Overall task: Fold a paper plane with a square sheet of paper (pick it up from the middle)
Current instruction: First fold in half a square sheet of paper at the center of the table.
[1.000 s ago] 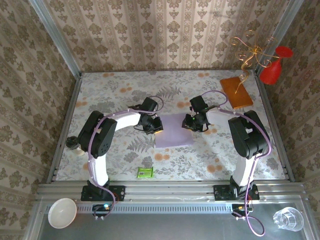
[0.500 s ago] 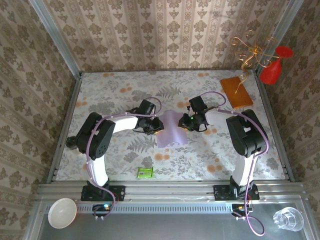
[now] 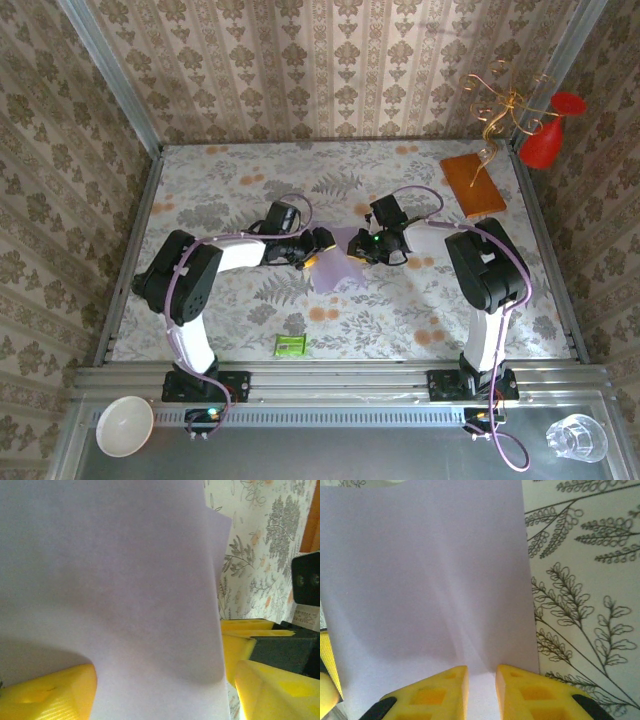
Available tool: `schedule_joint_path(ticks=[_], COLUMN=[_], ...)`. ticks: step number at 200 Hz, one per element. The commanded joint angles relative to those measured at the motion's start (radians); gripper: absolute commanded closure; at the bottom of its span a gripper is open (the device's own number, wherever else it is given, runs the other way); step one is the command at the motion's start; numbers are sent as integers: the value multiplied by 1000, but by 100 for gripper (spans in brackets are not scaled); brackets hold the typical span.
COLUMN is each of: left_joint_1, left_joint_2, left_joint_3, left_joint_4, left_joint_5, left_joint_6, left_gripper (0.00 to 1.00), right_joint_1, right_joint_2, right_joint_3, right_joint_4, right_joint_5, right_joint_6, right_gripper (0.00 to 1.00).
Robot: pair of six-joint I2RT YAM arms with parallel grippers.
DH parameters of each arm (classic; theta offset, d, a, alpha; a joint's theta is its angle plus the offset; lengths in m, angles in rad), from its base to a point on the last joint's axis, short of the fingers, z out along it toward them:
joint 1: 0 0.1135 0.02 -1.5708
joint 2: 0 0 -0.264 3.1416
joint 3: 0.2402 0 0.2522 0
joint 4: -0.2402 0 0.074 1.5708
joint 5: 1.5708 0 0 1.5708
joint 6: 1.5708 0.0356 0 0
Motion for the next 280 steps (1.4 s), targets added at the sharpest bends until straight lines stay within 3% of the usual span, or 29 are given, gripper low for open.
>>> schedule_joint_path(ticks=[1, 50, 136, 180, 199, 232, 260, 280], left_joint_1=[16, 17, 15, 28, 40, 55, 61, 66], left_joint_2=[4, 18, 59, 35, -6, -95, -144, -161], left_joint_3=[-42, 11, 89, 125, 127, 142, 156, 167], left_joint_4=[-13, -141, -280, -315, -296, -236, -181, -143], left_joint_5=[-22, -39, -49, -41, -13, 92, 213, 269], left_joint_6=[-20, 14, 67, 131, 162, 192, 172, 147], left_gripper=[22, 21, 38, 62, 67, 68, 68, 68], right_joint_1=[13, 27, 33, -25, -77, -144, -148, -141], right_joint_2=[36, 35, 32, -54, -131, -200, -233, -236], right_joint_3=[-5, -12, -48, -111, -168, -213, -214, -215], right_joint_4=[-15, 31, 174, 223, 283, 329, 387, 456], right_joint_5=[-12, -56, -153, -150, -156, -230, -319, -373], right_joint_6=[15, 31, 117, 129, 128, 99, 97, 133], right_gripper=[75, 75, 75, 73, 67, 48, 31, 24])
